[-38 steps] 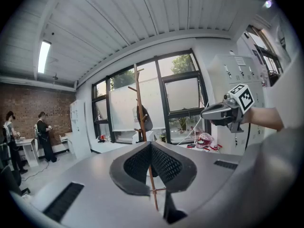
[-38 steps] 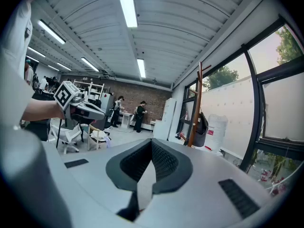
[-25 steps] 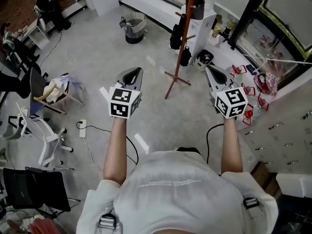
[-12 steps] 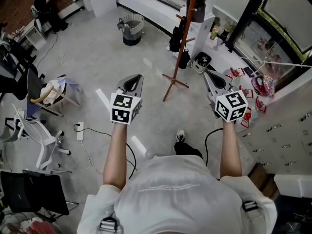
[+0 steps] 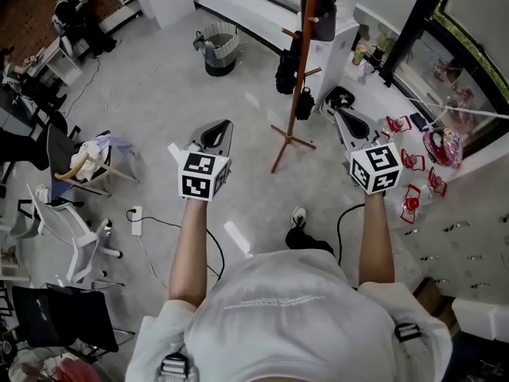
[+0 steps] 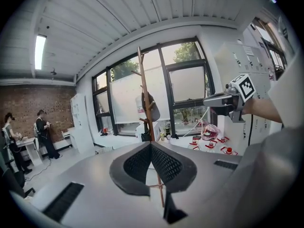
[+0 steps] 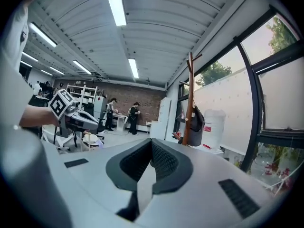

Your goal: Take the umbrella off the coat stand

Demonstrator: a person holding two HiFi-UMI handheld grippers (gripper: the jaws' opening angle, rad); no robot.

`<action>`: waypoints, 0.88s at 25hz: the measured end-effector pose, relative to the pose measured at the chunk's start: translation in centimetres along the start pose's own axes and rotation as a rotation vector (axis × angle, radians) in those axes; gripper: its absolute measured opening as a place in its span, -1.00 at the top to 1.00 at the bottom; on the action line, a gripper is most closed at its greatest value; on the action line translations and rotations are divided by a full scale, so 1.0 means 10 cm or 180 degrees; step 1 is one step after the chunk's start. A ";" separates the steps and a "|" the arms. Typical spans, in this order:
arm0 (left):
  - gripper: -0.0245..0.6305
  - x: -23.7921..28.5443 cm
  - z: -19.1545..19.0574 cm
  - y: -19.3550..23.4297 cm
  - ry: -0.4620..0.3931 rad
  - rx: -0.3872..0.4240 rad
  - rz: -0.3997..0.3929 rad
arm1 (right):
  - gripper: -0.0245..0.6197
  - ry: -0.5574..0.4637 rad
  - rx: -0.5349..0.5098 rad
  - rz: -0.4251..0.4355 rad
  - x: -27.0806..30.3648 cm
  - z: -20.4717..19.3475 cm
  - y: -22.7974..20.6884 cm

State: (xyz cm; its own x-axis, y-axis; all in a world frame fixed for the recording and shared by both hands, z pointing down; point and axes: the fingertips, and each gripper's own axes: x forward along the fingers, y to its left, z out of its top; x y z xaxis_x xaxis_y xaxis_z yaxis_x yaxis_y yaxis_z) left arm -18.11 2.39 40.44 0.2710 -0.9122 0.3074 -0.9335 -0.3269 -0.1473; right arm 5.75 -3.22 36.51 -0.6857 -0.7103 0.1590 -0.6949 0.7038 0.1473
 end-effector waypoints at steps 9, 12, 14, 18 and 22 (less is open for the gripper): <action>0.88 1.08 0.39 0.05 0.0133 -0.0031 0.0171 | 0.85 -0.0090 -0.0001 0.0367 0.70 -0.06 -0.99; 0.88 1.39 0.44 0.00 0.0211 -0.0049 0.0215 | 0.85 -0.0056 0.0134 0.0460 0.89 -0.20 -1.30; 0.88 1.54 0.46 -0.01 0.0278 -0.0044 0.0246 | 0.85 -0.0036 0.0302 0.0494 1.01 -0.29 -1.48; 0.88 1.77 0.48 0.03 0.0352 -0.0055 0.0316 | 0.85 -0.0039 0.0540 0.0562 1.22 -0.37 -1.72; 0.88 2.01 0.51 0.13 0.0379 -0.0087 0.0348 | 0.85 0.0035 0.0531 0.0636 1.42 -0.44 -1.84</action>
State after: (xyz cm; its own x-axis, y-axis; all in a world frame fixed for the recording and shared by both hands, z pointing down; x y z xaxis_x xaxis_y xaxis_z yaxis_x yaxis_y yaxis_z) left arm -12.70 -17.63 41.66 0.1392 -0.9057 0.4004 -0.9623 -0.2191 -0.1609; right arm 9.73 -26.20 40.37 -0.8111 -0.5567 0.1796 -0.5728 0.8181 -0.0509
